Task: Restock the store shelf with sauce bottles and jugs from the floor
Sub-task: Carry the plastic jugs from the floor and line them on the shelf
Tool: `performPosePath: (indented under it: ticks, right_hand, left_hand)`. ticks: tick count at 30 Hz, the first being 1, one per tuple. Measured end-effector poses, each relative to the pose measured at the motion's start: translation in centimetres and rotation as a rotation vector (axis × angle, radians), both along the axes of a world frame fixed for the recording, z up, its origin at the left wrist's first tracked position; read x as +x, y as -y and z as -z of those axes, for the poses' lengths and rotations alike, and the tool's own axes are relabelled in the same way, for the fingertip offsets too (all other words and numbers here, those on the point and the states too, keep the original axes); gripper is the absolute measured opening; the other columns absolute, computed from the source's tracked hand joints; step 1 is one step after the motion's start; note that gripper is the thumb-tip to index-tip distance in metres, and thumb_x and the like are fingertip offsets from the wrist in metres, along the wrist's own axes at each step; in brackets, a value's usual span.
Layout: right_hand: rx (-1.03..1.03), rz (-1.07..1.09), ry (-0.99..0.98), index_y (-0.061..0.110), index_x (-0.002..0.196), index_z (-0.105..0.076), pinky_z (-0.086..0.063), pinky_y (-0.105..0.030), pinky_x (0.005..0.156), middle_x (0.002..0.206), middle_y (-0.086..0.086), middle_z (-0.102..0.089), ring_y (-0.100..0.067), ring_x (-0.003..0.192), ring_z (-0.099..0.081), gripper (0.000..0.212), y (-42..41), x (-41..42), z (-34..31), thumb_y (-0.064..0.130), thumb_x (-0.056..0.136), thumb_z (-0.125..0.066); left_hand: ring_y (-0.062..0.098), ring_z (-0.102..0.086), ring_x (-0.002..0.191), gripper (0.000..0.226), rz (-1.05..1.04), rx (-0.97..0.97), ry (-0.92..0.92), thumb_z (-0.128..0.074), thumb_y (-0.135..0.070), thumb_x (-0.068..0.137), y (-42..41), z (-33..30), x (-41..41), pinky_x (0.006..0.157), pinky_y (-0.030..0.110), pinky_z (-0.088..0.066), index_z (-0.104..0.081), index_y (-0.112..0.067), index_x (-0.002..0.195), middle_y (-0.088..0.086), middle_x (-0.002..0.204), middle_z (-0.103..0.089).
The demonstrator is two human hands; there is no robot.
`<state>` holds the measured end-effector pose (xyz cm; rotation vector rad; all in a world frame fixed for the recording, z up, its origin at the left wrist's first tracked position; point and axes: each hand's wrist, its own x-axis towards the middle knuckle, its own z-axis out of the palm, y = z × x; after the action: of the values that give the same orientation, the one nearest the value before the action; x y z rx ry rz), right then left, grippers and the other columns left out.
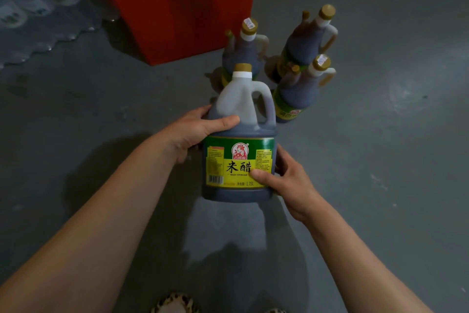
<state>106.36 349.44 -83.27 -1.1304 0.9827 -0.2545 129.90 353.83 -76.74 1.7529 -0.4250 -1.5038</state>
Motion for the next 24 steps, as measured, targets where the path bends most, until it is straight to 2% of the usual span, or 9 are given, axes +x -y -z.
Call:
performPosePath:
  ticks: [1, 5, 7, 11, 13, 15, 19, 24]
  right_hand:
    - [0.008, 0.000, 0.009, 0.019, 0.138, -0.057, -0.054, -0.050, 0.101, 0.121, -0.008, -0.073, -0.030, 0.122, -0.064, 0.075, 0.1, 0.0, 0.0, 0.018, 0.071, -0.090]
    - [0.036, 0.037, -0.004, 0.013, 0.137, -0.056, -0.057, -0.040, 0.095, 0.118, -0.009, -0.074, -0.029, 0.115, -0.068, 0.071, -0.1, 0.2, -0.6, 0.011, 0.072, -0.083]
    - [0.029, 0.043, -0.037, 0.012, 0.136, -0.057, -0.057, -0.039, 0.095, 0.118, -0.008, -0.074, -0.027, 0.115, -0.068, 0.069, -0.7, 0.0, -1.8, 0.012, 0.072, -0.083]
    - [0.069, 0.023, -0.075, 0.009, 0.139, -0.055, -0.057, -0.032, 0.091, 0.121, -0.006, -0.073, -0.025, 0.117, -0.067, 0.074, -2.2, -1.4, -6.1, 0.013, 0.071, -0.084]
    - [0.080, 0.023, -0.113, 0.010, 0.140, -0.054, -0.057, -0.031, 0.091, 0.121, -0.005, -0.073, -0.024, 0.118, -0.067, 0.077, -3.0, -2.3, -9.3, 0.013, 0.071, -0.088]
    - [0.090, 0.013, -0.153, 0.014, 0.141, -0.054, -0.055, -0.038, 0.098, 0.124, -0.003, -0.072, -0.022, 0.120, -0.066, 0.079, -3.7, -3.3, -13.0, 0.016, 0.070, -0.089]
    - [0.090, -0.024, -0.180, 0.017, 0.145, -0.052, -0.050, -0.046, 0.107, 0.129, -0.001, -0.070, -0.022, 0.125, -0.063, 0.089, -4.9, -4.4, -21.4, 0.027, 0.065, -0.091]
    - [0.061, -0.089, -0.194, 0.020, 0.147, -0.051, -0.049, -0.041, 0.108, 0.133, 0.003, -0.068, -0.017, 0.127, -0.061, 0.091, -5.8, -3.7, -33.2, 0.022, 0.067, -0.092]
  left_hand:
    - [0.005, -0.070, 0.075, 0.041, 0.005, 0.013, 0.003, -0.077, -0.036, 0.080, 0.2, 0.0, 0.2, 0.055, 0.018, -0.050, -0.059, -0.029, 0.117, -0.006, 0.100, -0.071]
    - [0.010, -0.069, 0.091, 0.059, -0.015, 0.019, 0.018, -0.079, -0.041, 0.073, 0.2, 0.4, -0.2, 0.068, 0.023, -0.050, -0.059, -0.028, 0.127, -0.005, 0.108, -0.072]
    - [0.006, -0.071, 0.087, 0.061, -0.080, 0.024, -0.013, -0.080, -0.040, 0.068, -0.5, 0.0, -0.8, 0.067, 0.020, -0.052, -0.061, -0.027, 0.125, -0.006, 0.106, -0.073]
    - [0.002, -0.072, 0.081, 0.050, -0.137, 0.064, -0.049, -0.080, -0.033, 0.075, -2.2, -3.6, -2.2, 0.061, 0.014, -0.053, -0.064, -0.025, 0.121, -0.007, 0.102, -0.075]
    - [0.003, -0.072, 0.082, 0.047, -0.133, 0.078, -0.051, -0.081, -0.035, 0.071, -3.2, -6.6, -2.9, 0.062, 0.014, -0.053, -0.065, -0.026, 0.115, -0.007, 0.101, -0.076]
    - [0.003, -0.073, 0.084, 0.048, -0.144, 0.085, -0.063, -0.082, -0.037, 0.068, -4.2, -10.1, -3.8, 0.066, 0.016, -0.054, -0.066, -0.027, 0.112, -0.008, 0.099, -0.076]
    - [0.004, -0.073, 0.084, 0.065, -0.172, 0.097, -0.098, -0.082, -0.042, 0.061, -6.3, -18.2, -4.6, 0.065, 0.017, -0.054, -0.062, -0.029, 0.122, -0.007, 0.105, -0.075]
    - [0.009, -0.072, 0.094, 0.102, -0.204, 0.116, -0.090, -0.083, -0.057, 0.044, -8.9, -29.8, -3.9, 0.078, 0.026, -0.054, -0.056, -0.029, 0.138, -0.004, 0.116, -0.072]
